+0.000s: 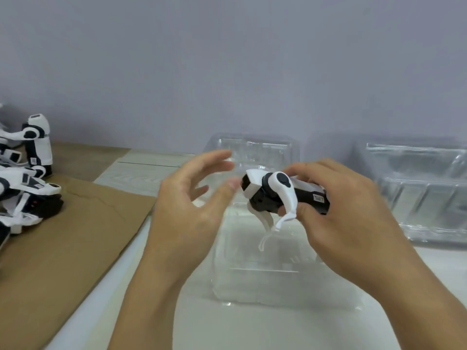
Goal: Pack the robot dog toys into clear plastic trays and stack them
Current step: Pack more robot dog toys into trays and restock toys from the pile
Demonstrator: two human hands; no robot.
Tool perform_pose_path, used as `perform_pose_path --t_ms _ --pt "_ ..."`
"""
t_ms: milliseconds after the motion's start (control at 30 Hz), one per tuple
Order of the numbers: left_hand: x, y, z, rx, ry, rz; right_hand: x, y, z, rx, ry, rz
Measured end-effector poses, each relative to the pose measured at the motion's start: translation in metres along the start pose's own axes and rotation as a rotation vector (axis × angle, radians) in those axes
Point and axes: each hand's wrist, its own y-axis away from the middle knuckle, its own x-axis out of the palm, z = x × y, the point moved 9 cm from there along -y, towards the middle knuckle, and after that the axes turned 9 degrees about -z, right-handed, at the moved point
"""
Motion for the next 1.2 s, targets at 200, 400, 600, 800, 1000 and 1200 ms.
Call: perform_pose_path --t_ms 200,400,600,800,1000,1200 --pt "0.009 0.007 0.048 -0.249 -0.126 -0.013 0.001 0.003 0.0 0.03 -0.023 0.004" --pt "0.019 0.016 0.075 -0.489 -0.071 -0.027 0.001 0.002 0.001 0.032 -0.124 -0.029" --pt "0.023 0.02 0.076 -0.577 0.004 -0.025 0.008 0.004 -0.002 0.059 -0.176 0.024" --pt "0.022 0.021 0.079 -0.614 0.033 -0.056 0.028 0.009 -0.007 0.077 -0.003 0.151" --pt "0.022 0.021 0.079 -0.619 0.052 -0.09 0.028 0.011 -0.007 0.105 -0.011 0.133" --pt "0.023 0.022 0.075 -0.615 0.073 -0.097 0.03 0.012 -0.004 0.079 0.078 0.127"
